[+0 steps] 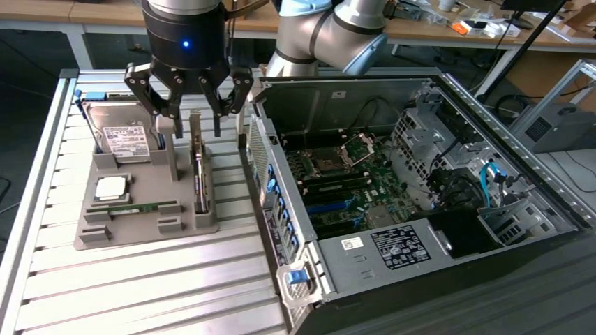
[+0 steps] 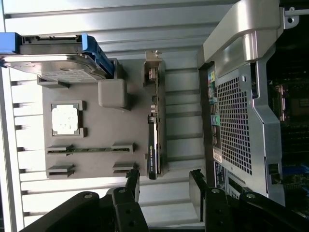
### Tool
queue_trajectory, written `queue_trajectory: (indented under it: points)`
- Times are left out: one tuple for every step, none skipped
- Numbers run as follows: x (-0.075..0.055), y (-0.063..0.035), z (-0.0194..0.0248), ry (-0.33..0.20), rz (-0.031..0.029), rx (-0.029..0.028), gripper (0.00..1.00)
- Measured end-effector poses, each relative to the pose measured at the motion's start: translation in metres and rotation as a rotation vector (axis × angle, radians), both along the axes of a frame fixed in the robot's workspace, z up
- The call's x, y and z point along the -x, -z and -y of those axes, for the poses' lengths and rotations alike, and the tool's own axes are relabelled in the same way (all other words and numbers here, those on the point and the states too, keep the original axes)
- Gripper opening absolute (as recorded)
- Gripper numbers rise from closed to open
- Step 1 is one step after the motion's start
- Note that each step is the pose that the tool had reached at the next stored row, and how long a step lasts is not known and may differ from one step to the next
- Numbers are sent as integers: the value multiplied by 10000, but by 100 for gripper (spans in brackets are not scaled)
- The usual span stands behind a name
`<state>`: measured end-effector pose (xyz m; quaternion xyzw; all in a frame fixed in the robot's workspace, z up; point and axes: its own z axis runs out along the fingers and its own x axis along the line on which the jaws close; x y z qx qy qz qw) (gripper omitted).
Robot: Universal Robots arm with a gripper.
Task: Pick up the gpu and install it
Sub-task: 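Pick up the gpu and move the gpu toward the slot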
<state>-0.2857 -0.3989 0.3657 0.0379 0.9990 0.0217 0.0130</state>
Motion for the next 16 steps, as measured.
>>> queue_trajectory:
  points:
    - [0,3,0,0,1,-1,54]
    - [0,6,0,0,1,-1,54]
    - [0,9,0,0,0,0,54]
    - [0,13,0,0,1,-1,54]
    - [0,15,0,0,0,0,54]
    - [0,19,0,0,0,-1,54]
    - [0,22,0,0,0,0,54]
    - [0,25,0,0,0,0,54]
    - [0,28,0,0,1,-1,54]
    - [0,32,0,0,0,0,54]
    - [0,34,0,0,0,0,54]
    - [0,38,0,0,0,0,54]
    - [0,40,0,0,1,0,54]
    - [0,43,0,0,0,0,54]
    - [0,46,0,0,0,0,54]
    - [0,50,0,0,0,0,54]
